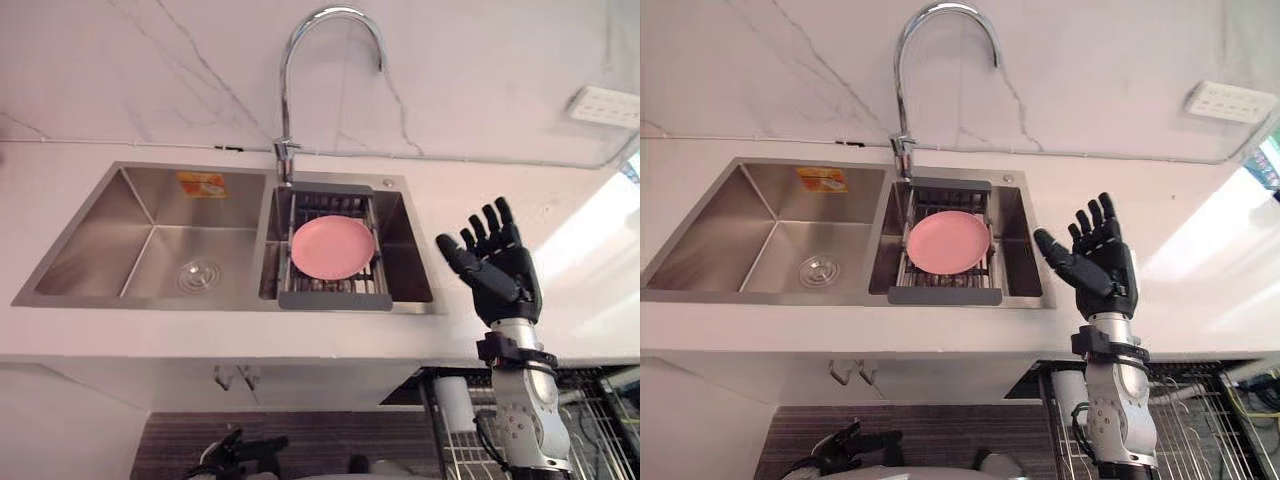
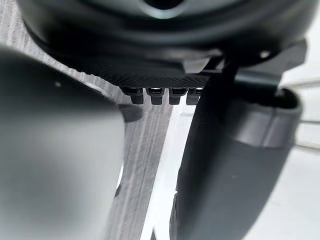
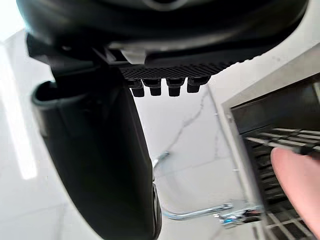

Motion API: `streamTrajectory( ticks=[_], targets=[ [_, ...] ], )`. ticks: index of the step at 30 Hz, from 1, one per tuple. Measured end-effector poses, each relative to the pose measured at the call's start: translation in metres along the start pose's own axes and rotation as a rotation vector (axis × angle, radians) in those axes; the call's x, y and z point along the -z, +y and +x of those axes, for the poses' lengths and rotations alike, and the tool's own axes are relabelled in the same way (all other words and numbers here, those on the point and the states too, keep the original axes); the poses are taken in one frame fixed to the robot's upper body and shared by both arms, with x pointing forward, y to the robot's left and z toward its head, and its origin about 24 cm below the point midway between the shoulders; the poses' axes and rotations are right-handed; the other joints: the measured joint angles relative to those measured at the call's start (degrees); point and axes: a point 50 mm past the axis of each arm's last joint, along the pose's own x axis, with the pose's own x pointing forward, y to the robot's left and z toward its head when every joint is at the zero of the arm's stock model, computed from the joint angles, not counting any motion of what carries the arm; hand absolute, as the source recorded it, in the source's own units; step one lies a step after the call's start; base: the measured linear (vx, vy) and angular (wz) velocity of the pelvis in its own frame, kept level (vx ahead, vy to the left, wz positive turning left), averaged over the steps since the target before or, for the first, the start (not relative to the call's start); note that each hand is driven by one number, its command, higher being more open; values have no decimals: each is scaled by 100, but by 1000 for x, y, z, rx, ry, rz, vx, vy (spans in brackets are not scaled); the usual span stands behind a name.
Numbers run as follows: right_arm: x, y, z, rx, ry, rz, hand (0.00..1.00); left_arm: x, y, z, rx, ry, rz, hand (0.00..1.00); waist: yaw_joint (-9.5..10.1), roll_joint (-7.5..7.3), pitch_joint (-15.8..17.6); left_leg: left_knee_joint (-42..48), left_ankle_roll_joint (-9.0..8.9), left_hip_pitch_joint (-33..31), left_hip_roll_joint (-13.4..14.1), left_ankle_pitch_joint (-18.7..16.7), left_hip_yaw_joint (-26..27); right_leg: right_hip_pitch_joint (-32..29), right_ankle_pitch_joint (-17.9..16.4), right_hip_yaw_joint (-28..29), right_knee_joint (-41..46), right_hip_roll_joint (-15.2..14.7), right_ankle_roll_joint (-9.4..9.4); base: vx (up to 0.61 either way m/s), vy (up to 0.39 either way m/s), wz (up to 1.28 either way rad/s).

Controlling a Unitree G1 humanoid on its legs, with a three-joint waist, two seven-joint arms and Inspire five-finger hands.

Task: Walk over to the sink, pick up the cup, carry it to the dishwasher, place the cup inside the dishwasher, then close the dishwasher door

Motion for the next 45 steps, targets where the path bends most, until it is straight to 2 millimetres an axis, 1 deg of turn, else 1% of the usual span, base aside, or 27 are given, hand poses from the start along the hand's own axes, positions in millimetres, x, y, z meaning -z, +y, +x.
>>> streamTrajectory(
  ticks=[3,6,10,14,15,17,21,25,30,35,45],
  targets=[
    [1,-2,10,-6,36,-124,100,1,-2,0,-2,2,-3,100,91,94,-45,26,18,46,-1,22,20,62,-3,-27,-22,-5,7,93,-15,6],
    [-3,-2,18,-28,40,-244,100,1,-3,0,4,9,-1,100,97,106,-48,28,0,49,-4,12,17,78,-17,-65,-29,-9,28,76,-13,4],
    [-10,-2,30,-64,46,-419,100,-1,-6,0,25,9,46,100,95,119,-54,28,-56,63,-18,8,-5,106,-30,-126,-25,-30,47,-14,6,3],
    [-9,4,40,-122,66,-573,100,-1,-7,0,32,15,64,100,95,135,-61,1,-68,90,-49,11,-31,150,-53,-178,-21,-66,66,-72,19,5],
    [-8,5,41,-131,69,-590,100,0,-7,0,33,16,64,100,94,136,-61,0,-67,89,-52,12,-38,150,-54,-186,-17,-69,65,-87,25,6],
    [-5,9,45,-167,88,-664,100,-1,-7,0,38,18,66,100,95,136,-62,-2,-44,66,-68,28,-83,150,-67,-234,-13,-79,82,-86,26,11],
    [1,16,51,-216,112,-761,100,-2,-7,0,39,21,85,100,100,143,-64,-2,-9,23,-81,53,-148,151,-63,-316,-22,-86,84,-46,13,13],
    [4,19,52,-251,129,-833,100,-1,-8,0,40,25,91,100,116,173,-83,-2,20,16,-86,74,-152,153,-32,-320,-34,-86,55,0,0,0],
    [9,16,55,-273,164,-973,100,1,-11,0,49,34,99,100,115,271,-138,-2,42,24,-88,94,-156,176,-20,-332,-62,-82,58,21,-6,0],
    [14,18,56,-291,180,-1049,100,1,-12,0,52,34,99,100,116,275,-136,-2,40,26,-81,96,-161,182,-20,-337,-66,-74,57,0,0,0],
    [16,17,56,-306,177,-1179,100,1,-12,0,53,40,102,100,115,276,-135,-4,39,33,-84,99,-160,185,-19,-334,-65,-77,55,-3,0,0]
  ],
)
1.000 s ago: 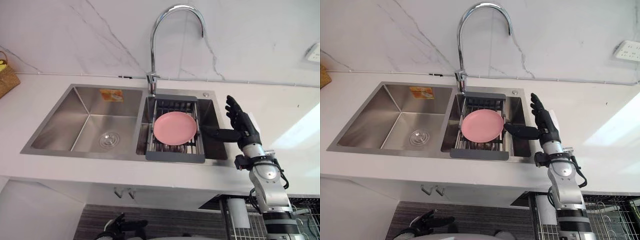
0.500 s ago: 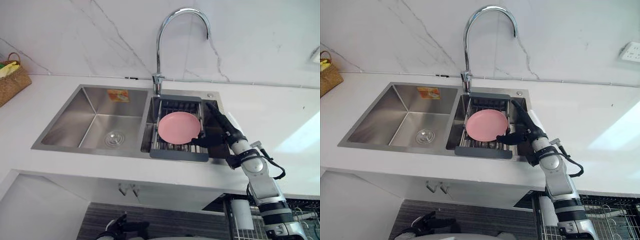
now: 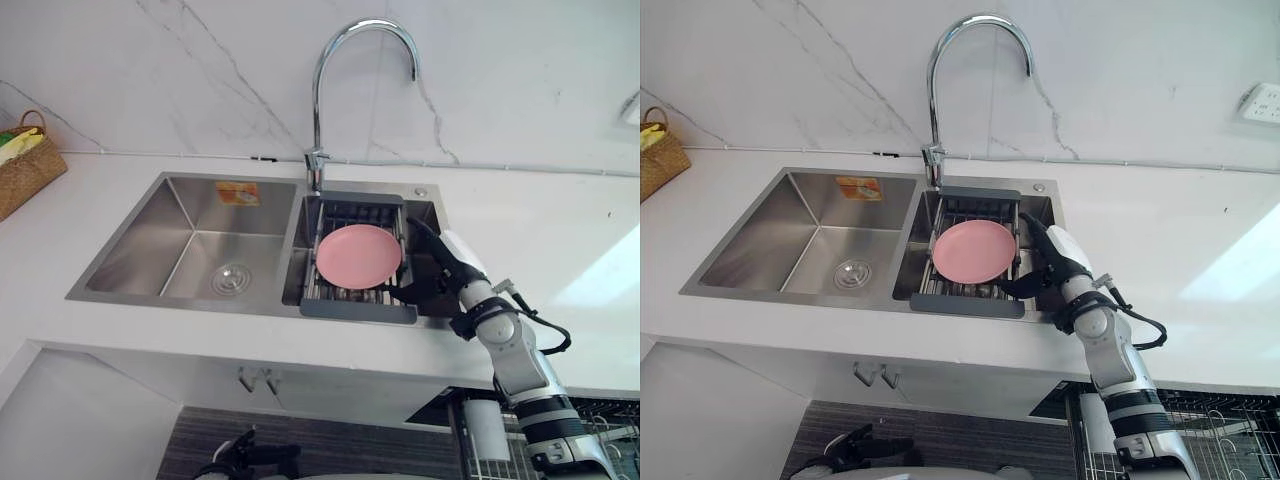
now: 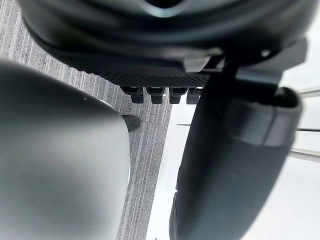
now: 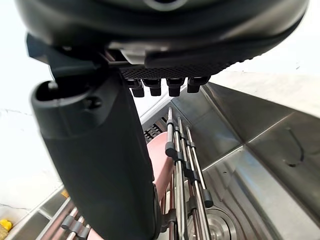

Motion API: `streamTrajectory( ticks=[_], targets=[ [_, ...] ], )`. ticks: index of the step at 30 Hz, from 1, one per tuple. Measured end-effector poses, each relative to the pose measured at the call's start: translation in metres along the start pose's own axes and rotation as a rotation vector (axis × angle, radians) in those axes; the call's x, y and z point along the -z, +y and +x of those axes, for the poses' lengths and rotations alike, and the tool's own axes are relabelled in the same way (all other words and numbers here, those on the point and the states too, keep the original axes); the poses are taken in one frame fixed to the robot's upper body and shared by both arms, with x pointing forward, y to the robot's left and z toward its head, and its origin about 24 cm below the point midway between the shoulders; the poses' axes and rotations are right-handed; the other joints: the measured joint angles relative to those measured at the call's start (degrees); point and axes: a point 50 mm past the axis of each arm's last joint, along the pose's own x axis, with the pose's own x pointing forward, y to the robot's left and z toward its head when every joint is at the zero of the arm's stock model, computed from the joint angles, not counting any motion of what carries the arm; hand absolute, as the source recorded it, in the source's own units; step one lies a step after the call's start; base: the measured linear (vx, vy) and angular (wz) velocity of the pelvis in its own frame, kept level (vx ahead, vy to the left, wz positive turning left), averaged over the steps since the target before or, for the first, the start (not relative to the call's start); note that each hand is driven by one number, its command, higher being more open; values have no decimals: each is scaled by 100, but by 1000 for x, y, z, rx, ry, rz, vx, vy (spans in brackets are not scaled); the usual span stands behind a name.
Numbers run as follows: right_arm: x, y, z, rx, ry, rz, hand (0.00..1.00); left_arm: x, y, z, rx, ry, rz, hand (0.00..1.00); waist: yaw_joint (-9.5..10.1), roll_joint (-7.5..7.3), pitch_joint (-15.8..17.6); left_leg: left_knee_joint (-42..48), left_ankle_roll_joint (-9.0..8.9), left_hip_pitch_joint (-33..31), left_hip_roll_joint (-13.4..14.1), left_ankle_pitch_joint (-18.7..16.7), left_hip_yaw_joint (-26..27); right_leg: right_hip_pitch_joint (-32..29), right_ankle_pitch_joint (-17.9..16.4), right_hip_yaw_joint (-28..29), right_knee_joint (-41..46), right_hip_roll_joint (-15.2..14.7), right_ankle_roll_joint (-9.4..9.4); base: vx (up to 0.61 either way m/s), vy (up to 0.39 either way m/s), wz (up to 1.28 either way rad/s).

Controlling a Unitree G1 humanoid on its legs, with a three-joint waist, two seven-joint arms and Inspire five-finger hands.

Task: Walk over to the sink, pick up the cup, carry it to the dishwasher, place the cup inside the dishwasher, then close the dishwasher door

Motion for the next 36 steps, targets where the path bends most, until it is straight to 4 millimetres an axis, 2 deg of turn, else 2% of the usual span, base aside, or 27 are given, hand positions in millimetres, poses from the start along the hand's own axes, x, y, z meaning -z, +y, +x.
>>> streamTrajectory(
  ticks=[9,17,26,32,36],
  targets=[
    [-16,3,5,-35,-99,-245,100,-1,-1,0,15,-2,19,100,3,0,1,0,0,3,1,0,6,1,1,9,-1,1,0,0,0,0],
    [-25,9,8,-21,-150,-359,100,-1,-1,0,18,-3,24,100,20,-1,2,0,0,3,1,0,1,3,0,4,0,2,0,0,0,0],
    [-18,25,20,-55,-145,-485,100,-3,-2,0,23,-4,50,100,50,-2,9,-1,0,28,-9,0,-76,71,-3,-84,-6,1,2,0,0,4],
    [-8,35,24,-90,-118,-538,100,-6,-3,0,30,-16,22,100,184,-6,19,-1,1,29,-24,8,-141,106,-9,-142,-10,-6,8,-3,0,6],
    [-8,37,25,-77,-124,-551,100,-6,-3,0,31,-16,22,100,187,-9,29,-2,2,33,-45,8,-177,133,-19,-177,-13,-19,21,-4,3,5]
  ],
)
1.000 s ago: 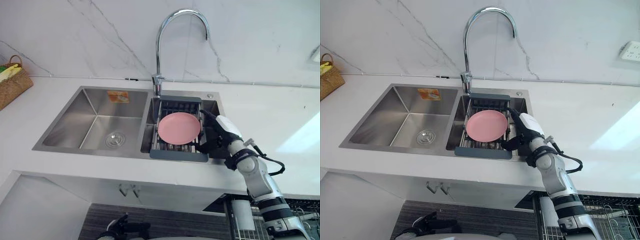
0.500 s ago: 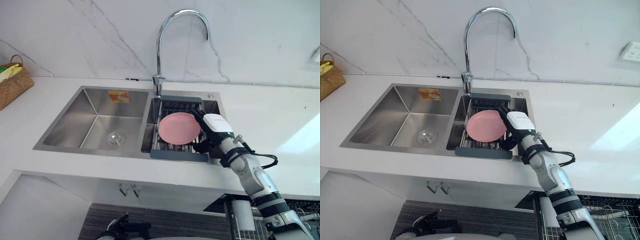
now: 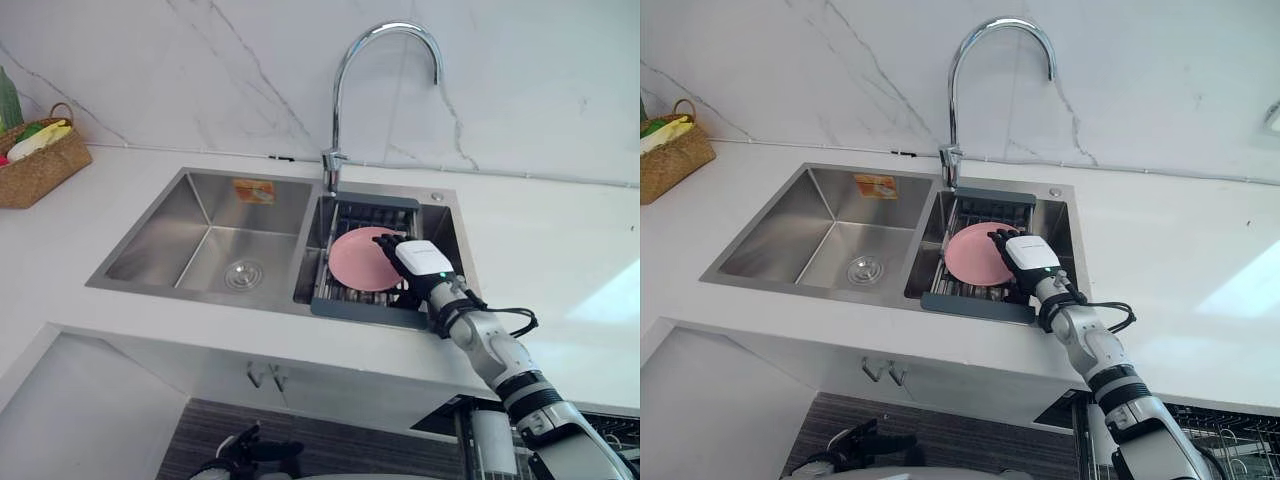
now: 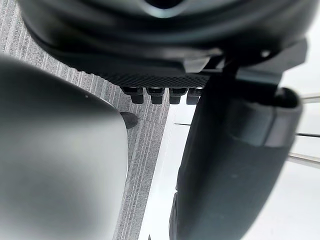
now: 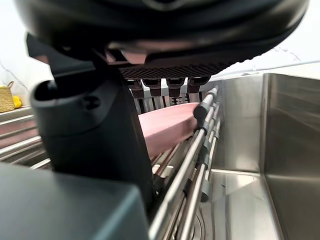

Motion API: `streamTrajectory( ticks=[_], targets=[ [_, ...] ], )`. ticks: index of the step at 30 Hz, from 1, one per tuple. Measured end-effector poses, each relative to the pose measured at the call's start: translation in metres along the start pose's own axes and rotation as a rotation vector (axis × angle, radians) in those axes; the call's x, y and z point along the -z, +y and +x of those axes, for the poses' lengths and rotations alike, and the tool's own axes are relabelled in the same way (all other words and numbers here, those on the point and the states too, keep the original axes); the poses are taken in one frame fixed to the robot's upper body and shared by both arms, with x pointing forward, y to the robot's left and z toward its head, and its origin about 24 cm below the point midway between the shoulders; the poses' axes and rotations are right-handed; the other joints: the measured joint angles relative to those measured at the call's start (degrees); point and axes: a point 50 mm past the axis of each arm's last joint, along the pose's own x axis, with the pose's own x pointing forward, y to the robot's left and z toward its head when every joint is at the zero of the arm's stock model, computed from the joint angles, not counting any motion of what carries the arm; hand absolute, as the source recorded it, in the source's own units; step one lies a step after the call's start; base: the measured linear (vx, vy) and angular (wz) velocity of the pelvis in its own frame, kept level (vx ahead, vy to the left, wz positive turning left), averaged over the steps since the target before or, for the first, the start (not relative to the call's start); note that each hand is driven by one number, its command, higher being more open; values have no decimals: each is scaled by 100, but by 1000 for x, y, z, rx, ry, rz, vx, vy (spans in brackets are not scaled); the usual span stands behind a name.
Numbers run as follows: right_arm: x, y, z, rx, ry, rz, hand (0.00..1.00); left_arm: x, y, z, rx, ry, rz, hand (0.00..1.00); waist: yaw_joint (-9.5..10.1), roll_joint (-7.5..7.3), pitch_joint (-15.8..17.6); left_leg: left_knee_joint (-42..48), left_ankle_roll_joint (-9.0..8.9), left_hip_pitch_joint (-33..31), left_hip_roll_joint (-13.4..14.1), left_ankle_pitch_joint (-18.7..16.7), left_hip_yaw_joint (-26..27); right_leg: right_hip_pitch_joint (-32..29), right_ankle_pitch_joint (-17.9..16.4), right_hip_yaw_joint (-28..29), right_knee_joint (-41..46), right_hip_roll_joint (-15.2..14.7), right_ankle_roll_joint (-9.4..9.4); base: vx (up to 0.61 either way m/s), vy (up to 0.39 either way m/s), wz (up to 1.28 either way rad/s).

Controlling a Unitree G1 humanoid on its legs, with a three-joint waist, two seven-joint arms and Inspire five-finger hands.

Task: Walk over to the sink, pick up the cup, carry it to the dishwasher, place the cup inside the dishwasher, then close the dishwasher door

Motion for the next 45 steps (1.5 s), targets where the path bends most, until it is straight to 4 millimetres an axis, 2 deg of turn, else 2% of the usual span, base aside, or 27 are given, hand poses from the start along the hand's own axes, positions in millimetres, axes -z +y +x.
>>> streamTrajectory(
  ticks=[13,17,33,34,45],
  targets=[
    [4,4,0,65,21,-51,100,-1,1,0,2,-6,6,100,11,-27,35,-1,-8,-11,-8,-4,-105,29,-26,-87,-2,4,11,-9,-2,3],
    [5,3,0,145,19,-77,100,-3,0,0,16,-10,16,100,55,-27,48,-1,-8,-20,-7,-2,-107,29,-26,-90,-2,4,10,0,0,0],
    [8,-2,-1,290,25,-116,100,-5,0,0,21,-25,35,100,98,-39,123,-1,-14,-35,-7,6,-128,27,-41,-121,2,9,27,0,0,1],
    [9,-3,1,300,29,-117,0,-5,0,0,24,-29,36,100,125,-39,126,0,-11,-41,-11,9,-137,30,-39,-139,2,6,21,0,0,5],
    [16,-3,2,314,41,-139,0,-6,-1,0,33,-42,47,100,129,-42,128,-1,8,-4,-8,37,-154,64,-40,-148,16,8,-2,0,0,0]
  ],
)
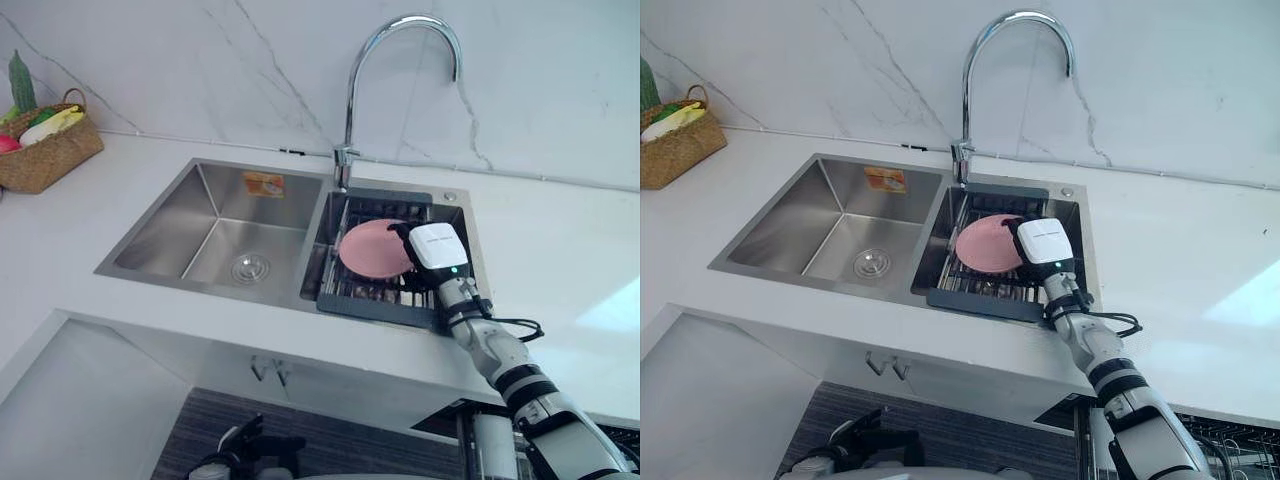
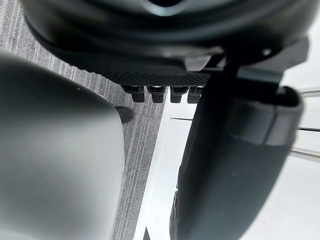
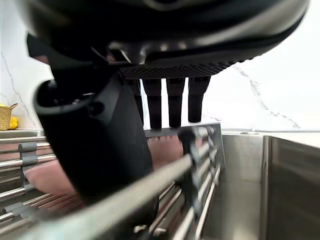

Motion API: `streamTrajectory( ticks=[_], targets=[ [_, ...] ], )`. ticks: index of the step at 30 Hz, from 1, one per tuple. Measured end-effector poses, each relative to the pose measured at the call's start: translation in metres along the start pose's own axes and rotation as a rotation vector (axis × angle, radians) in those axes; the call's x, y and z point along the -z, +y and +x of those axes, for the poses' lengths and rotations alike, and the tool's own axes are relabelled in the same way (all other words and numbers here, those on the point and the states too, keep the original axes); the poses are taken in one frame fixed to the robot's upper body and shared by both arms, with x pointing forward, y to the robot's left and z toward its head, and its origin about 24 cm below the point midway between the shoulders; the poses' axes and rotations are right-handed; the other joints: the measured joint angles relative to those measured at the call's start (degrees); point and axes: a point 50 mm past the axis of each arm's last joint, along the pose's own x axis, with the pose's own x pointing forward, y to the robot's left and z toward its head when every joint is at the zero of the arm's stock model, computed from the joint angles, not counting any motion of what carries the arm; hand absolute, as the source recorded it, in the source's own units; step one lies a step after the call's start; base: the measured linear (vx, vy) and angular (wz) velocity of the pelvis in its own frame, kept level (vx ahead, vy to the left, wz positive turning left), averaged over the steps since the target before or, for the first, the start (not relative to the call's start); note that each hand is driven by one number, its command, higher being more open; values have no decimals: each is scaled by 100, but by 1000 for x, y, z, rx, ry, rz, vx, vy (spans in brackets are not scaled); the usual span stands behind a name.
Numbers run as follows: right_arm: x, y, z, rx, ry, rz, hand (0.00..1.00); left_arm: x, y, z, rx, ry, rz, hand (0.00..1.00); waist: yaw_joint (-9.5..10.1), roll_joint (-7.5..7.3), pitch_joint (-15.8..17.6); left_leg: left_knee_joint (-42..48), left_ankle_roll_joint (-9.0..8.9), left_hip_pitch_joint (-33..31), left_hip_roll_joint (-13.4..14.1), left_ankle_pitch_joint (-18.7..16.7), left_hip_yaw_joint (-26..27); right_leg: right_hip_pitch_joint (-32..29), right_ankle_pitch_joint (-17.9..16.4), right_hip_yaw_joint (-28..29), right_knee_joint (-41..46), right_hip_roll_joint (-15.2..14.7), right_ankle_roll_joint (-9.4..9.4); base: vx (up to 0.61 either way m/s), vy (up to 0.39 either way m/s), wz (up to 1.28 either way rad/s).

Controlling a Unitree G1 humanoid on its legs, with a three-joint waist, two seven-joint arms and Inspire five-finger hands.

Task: Walk over to the sink, pick up the cup, carry it to the dishwasher, place the cup inside the dishwasher, then close the dishwasher door

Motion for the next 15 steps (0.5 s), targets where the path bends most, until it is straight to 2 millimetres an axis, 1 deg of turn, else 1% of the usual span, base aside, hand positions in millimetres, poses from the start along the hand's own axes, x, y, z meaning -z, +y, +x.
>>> streamTrajectory(
  ticks=[2,5,8,15],
  targets=[
    [-1,-1,-1,47,-11,4,0,0,0,0,1,-2,0,100,3,4,5,0,-4,-1,-1,-2,-6,9,-15,-20,1,0,11,0,0,5],
    [-8,-2,-1,100,-45,19,0,-1,0,0,2,-5,1,100,17,3,7,0,-12,-3,-2,-8,-30,20,-29,-45,1,0,12,0,0,4],
    [-14,-2,-2,87,-127,-16,0,-1,0,0,3,-7,5,100,13,1,9,0,-12,-3,1,-8,-27,20,-37,-42,1,3,22,0,0,0],
    [-14,-3,-2,92,-127,-14,0,-2,0,0,5,-15,23,100,14,4,10,0,-17,-7,7,-13,-8,12,-42,-24,1,6,22,0,0,0]
  ],
)
